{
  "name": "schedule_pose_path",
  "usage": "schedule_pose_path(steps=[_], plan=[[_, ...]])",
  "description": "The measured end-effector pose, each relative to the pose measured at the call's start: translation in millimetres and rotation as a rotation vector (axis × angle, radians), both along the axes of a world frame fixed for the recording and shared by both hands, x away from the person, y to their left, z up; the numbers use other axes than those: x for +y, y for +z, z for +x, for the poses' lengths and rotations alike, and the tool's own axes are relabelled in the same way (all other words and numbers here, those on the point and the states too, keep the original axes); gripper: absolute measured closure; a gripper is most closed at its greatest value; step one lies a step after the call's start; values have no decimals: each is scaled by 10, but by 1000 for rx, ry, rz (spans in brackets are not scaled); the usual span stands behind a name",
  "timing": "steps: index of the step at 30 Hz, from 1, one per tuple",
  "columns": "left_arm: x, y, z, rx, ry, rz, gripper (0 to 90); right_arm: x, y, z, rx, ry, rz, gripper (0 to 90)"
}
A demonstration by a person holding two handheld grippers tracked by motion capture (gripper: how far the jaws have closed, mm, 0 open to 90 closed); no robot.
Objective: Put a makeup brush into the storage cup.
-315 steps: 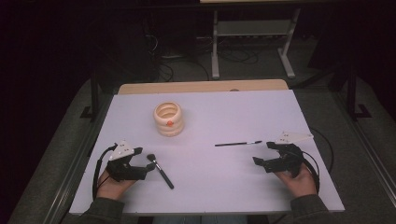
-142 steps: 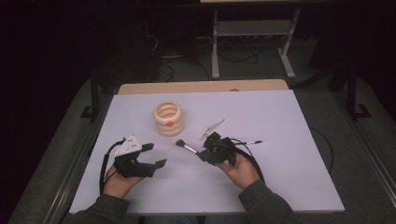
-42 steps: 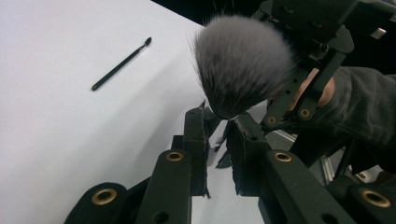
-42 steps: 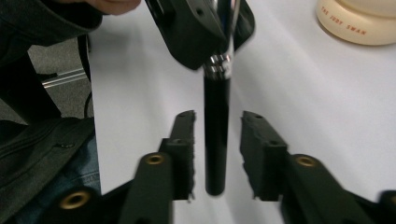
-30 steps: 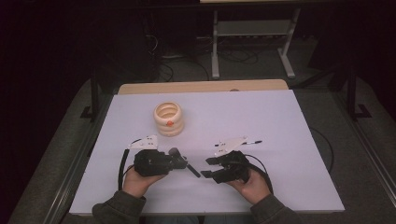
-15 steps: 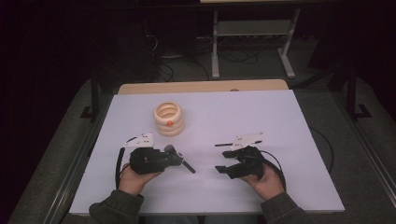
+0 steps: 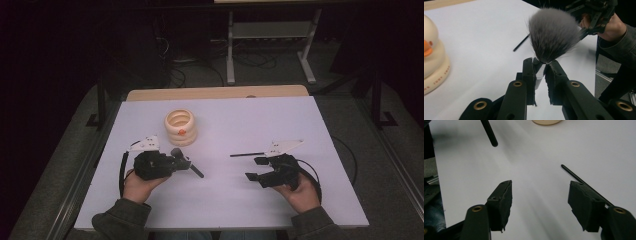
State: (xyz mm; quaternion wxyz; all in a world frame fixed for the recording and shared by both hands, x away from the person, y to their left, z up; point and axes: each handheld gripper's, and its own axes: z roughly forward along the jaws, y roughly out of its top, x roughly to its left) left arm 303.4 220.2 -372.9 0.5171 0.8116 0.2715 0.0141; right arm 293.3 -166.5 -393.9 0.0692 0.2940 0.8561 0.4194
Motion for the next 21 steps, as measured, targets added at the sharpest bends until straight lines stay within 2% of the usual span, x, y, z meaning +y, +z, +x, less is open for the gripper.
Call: schedule_pose_path(steps=[4, 8, 10, 14, 21], plan=[[1, 35, 58, 8, 9, 10, 782, -92, -11, 9, 3, -20, 10, 340], [-25, 116, 110, 9, 8, 52, 782, -120, -14, -10, -3, -25, -13, 334], [-28, 142, 125, 6, 7, 58, 782, -137, -2, -23, -9, -34, -10, 327], [-4, 321, 203, -12, 15, 75, 781, -199, 3, -25, -22, -47, -2, 311], [58, 571, 367, -28, 42, 95, 782, -248, -6, -18, 1, -70, -3, 306]])
